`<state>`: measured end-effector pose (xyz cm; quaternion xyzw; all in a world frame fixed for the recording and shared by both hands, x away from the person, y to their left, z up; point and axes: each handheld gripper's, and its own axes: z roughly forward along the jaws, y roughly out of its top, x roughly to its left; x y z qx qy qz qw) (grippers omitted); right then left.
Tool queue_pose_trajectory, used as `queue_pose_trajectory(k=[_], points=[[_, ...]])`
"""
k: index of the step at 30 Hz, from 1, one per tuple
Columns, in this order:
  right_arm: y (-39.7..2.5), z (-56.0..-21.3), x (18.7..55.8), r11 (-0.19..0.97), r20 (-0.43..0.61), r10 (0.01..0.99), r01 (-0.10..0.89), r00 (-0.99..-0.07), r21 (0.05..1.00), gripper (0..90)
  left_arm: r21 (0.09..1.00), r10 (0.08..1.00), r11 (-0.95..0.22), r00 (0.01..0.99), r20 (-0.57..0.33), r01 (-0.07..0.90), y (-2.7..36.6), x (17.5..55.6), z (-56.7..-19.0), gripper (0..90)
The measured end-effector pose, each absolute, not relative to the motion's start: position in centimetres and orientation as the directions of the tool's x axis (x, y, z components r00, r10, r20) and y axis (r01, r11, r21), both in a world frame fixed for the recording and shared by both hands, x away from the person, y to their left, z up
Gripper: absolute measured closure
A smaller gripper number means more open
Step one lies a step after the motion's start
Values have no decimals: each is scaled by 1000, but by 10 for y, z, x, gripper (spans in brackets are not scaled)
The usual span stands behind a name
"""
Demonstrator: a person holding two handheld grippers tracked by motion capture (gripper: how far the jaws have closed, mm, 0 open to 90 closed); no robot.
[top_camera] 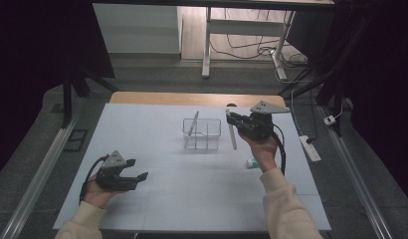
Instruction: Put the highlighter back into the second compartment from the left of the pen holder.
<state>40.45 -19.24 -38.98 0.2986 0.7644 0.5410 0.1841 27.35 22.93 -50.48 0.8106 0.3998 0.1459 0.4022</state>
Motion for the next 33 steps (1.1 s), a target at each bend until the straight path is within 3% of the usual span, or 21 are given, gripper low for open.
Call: queue_pose_trajectory(k=[33], points=[[-161, -376, 425, 222, 30, 645, 224, -764, 949, 782, 771, 766, -351, 636, -90, 532, 231, 274, -505, 284]])
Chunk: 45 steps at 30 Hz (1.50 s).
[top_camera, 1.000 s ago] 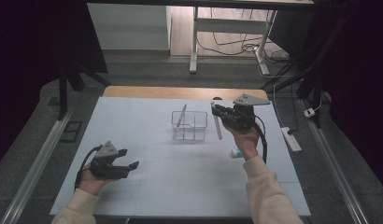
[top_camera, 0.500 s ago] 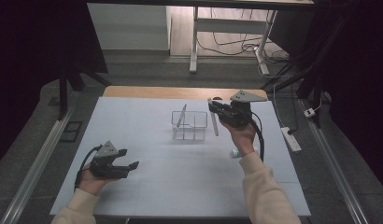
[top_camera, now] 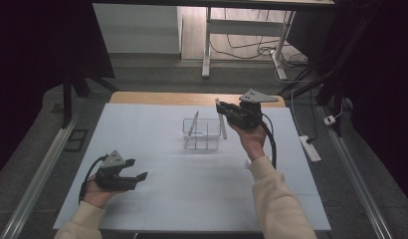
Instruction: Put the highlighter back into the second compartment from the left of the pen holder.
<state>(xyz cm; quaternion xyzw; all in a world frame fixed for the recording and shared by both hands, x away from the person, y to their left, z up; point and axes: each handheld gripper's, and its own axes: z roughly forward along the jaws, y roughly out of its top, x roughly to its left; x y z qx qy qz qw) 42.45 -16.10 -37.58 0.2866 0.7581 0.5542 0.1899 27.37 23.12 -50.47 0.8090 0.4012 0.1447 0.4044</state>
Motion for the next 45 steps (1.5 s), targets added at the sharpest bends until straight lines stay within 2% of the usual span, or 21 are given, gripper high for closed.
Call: queue_pose_trajectory(k=[31, 45], points=[[-135, -380, 452, 175, 60, 654, 228, -754, 958, 782, 768, 762, -358, 641, -88, 531, 231, 274, -505, 277], [-115, -384, 459, 155, 73, 626, 216, -777, 964, 782, 766, 762, -357, 641, -92, 534, 231, 275, -506, 268]])
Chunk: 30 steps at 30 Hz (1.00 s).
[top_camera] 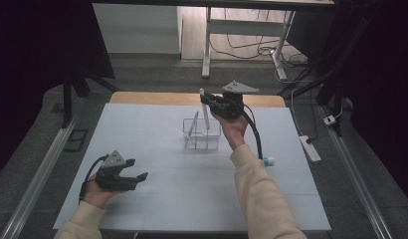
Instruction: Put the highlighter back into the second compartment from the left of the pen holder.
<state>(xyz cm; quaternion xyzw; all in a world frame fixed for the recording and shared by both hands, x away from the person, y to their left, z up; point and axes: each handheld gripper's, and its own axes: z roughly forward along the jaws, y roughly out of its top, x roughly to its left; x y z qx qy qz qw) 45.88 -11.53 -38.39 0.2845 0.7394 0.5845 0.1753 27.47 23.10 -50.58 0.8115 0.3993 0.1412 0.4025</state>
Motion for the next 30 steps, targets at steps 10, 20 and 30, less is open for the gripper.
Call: queue_pose_trajectory(k=[10, 20, 30], points=[[-106, -391, 460, 173, 59, 618, 209, -784, 963, 782, 763, 761, -358, 642, -96, 538, 231, 275, -506, 261], [-102, -396, 461, 195, 45, 612, 206, -790, 959, 781, 761, 763, -358, 640, -96, 541, 231, 276, -507, 251], [-105, -401, 460, 230, 29, 647, 232, -762, 945, 551, 760, 762, -359, 641, -96, 541, 231, 276, -507, 250]])
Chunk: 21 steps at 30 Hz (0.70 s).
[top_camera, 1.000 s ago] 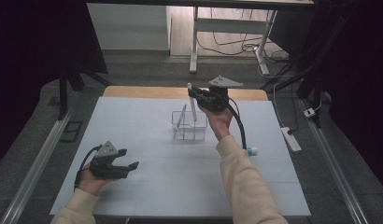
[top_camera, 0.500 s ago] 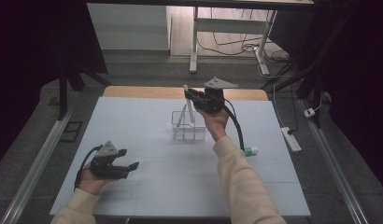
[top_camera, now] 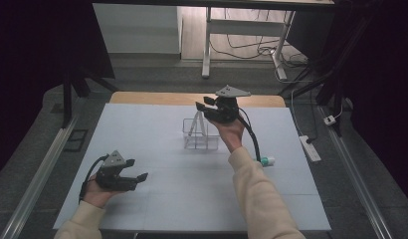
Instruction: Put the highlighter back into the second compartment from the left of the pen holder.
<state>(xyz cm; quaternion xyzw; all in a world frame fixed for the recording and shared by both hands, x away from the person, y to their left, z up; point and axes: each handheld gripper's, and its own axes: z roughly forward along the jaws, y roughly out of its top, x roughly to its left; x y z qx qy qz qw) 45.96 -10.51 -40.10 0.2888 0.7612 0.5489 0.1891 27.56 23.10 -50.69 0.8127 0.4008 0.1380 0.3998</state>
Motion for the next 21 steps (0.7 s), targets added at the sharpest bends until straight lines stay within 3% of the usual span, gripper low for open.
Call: queue_pose_trajectory(k=[9, 21], points=[[-121, -401, 455, 257, 23, 647, 246, -762, 935, 480, 758, 761, -363, 642, -94, 542, 230, 275, -507, 249], [-147, -397, 443, 303, -1, 643, 252, -766, 919, 477, 760, 762, -360, 640, -96, 542, 230, 275, -507, 247]])
